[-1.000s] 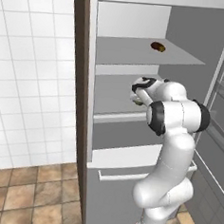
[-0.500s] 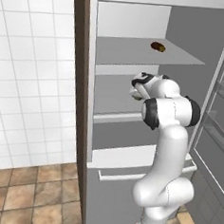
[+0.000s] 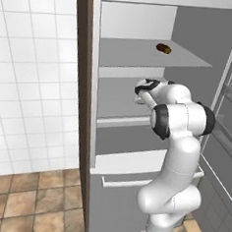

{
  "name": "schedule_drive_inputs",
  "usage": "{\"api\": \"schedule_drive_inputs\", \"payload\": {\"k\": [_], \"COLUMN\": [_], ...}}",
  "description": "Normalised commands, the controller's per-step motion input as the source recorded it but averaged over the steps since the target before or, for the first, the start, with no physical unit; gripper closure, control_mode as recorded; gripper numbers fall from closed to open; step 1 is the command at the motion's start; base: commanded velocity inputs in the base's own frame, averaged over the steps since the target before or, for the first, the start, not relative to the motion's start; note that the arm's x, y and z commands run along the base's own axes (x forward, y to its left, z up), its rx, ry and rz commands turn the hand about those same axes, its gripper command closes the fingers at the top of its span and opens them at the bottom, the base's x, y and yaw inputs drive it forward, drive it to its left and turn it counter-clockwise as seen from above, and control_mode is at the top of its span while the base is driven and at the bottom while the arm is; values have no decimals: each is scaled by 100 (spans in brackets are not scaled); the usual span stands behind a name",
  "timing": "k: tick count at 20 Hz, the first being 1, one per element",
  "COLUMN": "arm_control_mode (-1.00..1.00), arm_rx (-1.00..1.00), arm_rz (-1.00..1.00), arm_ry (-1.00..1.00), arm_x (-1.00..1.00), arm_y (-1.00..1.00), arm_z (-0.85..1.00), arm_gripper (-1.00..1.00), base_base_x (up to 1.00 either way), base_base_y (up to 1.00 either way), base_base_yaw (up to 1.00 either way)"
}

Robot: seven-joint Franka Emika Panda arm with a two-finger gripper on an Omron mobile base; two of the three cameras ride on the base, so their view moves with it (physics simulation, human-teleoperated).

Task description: Place the apple in the correct fridge rack based on whether it is a fruit or vegetable. Finally, close the fridge door.

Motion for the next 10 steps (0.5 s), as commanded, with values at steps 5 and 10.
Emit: {"api": "schedule_drive_inputs", "payload": {"k": [5, 10], "arm_control_mode": [-100, -100], "arm_rx": [-11, -3], "arm_rz": [0, 0], "arm_ry": [-4, 1], "arm_x": [-51, -82], "arm_y": [24, 0], "arm_z": [38, 67], "arm_gripper": [-100, -100], "base_base_x": [0, 0], "base_base_y": [0, 0], "base_base_yaw": [0, 0]}}
